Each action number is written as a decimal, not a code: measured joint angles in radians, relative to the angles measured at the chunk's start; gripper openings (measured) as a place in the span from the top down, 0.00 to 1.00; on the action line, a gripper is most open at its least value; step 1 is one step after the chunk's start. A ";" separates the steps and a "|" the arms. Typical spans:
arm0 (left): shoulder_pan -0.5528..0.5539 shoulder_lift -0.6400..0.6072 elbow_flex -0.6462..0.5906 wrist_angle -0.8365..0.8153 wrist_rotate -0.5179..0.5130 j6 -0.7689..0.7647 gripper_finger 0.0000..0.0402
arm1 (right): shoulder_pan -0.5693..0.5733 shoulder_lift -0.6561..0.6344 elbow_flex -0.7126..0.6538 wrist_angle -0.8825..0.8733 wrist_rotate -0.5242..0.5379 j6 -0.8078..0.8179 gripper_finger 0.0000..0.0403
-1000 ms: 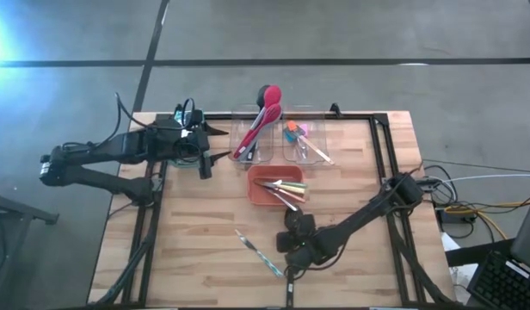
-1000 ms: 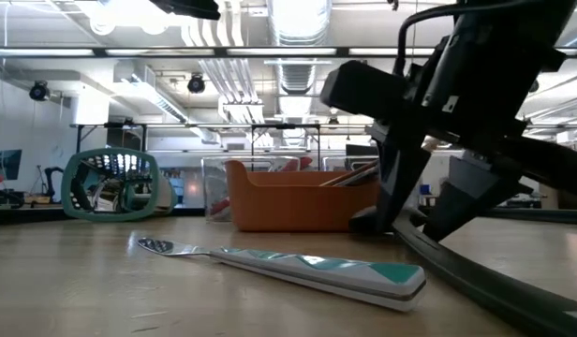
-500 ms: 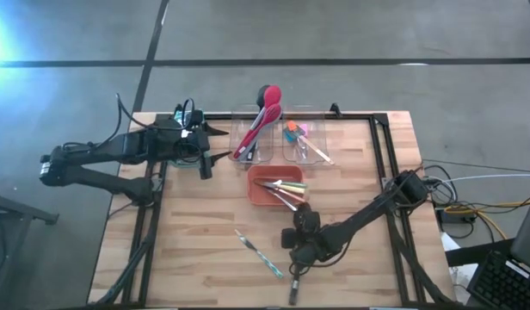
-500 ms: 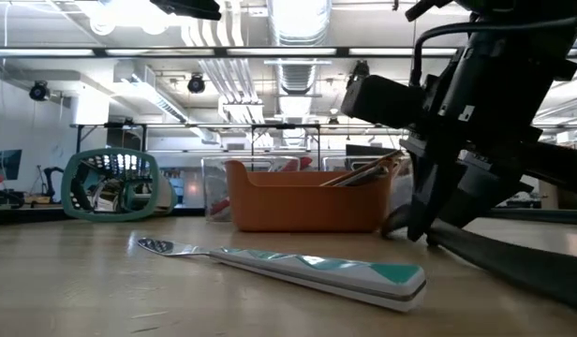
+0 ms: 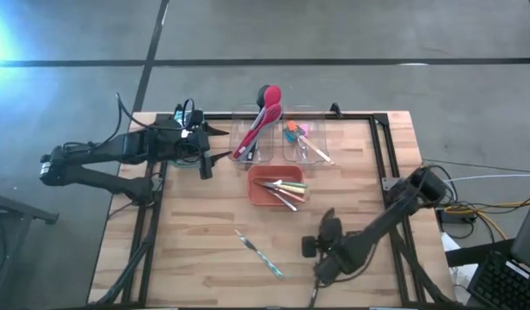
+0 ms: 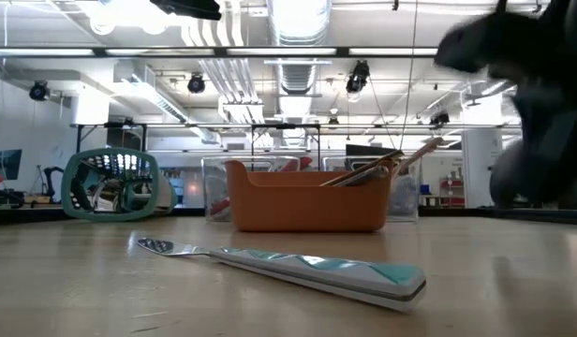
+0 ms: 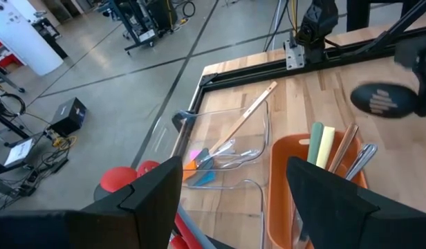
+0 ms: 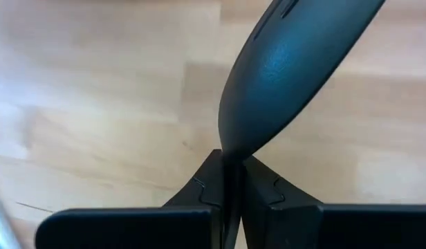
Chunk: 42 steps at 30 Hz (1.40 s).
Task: Pick & Place Kitchen Items
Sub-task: Put the black serving spoon into the left transparent bin
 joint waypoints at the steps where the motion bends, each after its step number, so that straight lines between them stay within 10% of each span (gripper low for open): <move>1: 0.000 0.000 0.000 0.000 0.000 0.000 0.34 | 0.010 -0.017 0.001 -0.023 0.023 0.008 0.97; 13: 0.000 0.000 -0.084 0.045 0.121 -0.098 0.34 | 0.040 -0.078 0.160 -0.203 0.558 -0.199 0.97; 22: 0.000 0.032 -0.382 0.578 0.456 -0.328 0.34 | -0.014 -0.094 0.298 -0.271 0.976 -0.558 0.97; 29: -0.005 0.194 -0.496 1.087 0.660 -0.464 0.34 | -0.092 -0.096 0.397 -0.266 1.021 -0.784 0.97; 42: -0.005 0.575 -0.207 1.110 0.816 -0.458 0.34 | -0.114 -0.096 0.492 -0.264 1.009 -0.959 0.97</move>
